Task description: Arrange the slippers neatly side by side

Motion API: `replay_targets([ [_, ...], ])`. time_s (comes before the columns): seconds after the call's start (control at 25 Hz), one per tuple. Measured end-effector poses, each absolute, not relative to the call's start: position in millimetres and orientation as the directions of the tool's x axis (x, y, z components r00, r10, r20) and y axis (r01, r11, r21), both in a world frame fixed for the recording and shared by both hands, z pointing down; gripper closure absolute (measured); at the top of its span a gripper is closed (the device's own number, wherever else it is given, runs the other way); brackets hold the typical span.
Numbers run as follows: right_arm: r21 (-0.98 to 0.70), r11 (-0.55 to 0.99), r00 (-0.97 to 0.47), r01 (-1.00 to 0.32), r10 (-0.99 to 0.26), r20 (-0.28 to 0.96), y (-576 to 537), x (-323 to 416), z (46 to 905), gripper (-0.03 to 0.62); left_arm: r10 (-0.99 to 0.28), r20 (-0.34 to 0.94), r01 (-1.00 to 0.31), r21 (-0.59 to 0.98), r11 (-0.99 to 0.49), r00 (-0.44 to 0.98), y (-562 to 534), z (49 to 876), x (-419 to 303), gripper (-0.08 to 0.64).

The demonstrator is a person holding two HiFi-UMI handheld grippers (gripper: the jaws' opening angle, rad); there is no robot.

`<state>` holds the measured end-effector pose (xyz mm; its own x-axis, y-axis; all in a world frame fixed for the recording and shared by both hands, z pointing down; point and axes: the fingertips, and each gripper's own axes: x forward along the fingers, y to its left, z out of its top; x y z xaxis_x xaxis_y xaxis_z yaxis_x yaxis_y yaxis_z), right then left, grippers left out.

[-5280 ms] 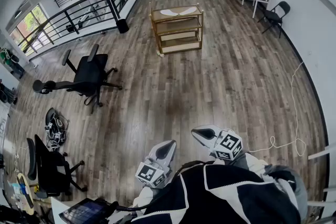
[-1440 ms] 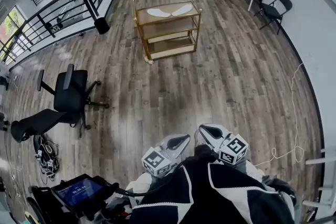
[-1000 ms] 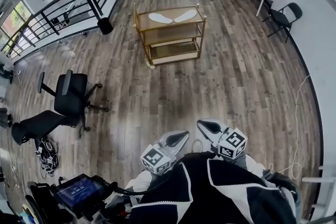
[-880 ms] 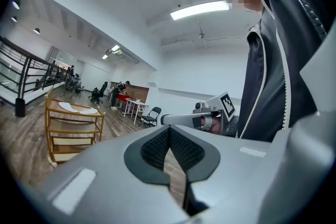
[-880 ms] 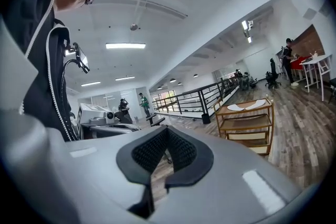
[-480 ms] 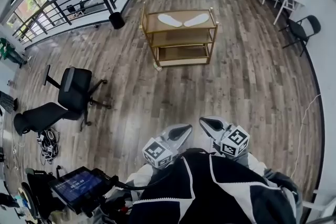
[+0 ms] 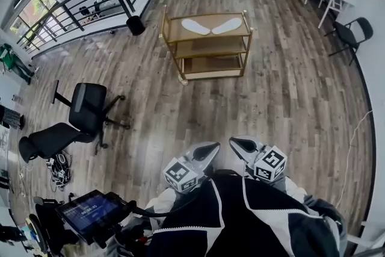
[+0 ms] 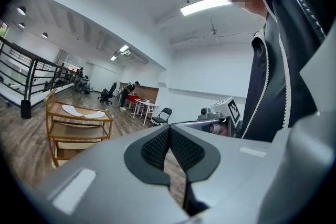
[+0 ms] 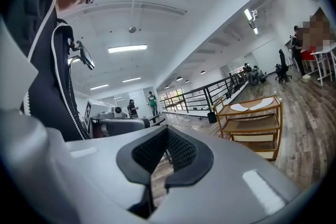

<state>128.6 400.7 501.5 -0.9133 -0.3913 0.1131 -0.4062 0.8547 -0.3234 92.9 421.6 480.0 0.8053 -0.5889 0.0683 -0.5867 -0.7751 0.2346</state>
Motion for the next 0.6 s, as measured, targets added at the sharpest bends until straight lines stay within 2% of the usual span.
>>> replay_targets([
  [0.6,-0.301,0.798,-0.852,-0.522,-0.508,0.129,283,94,493,0.588,-0.453,0.052,-0.453,0.214,-0.865,0.89,292,471,61,0.549],
])
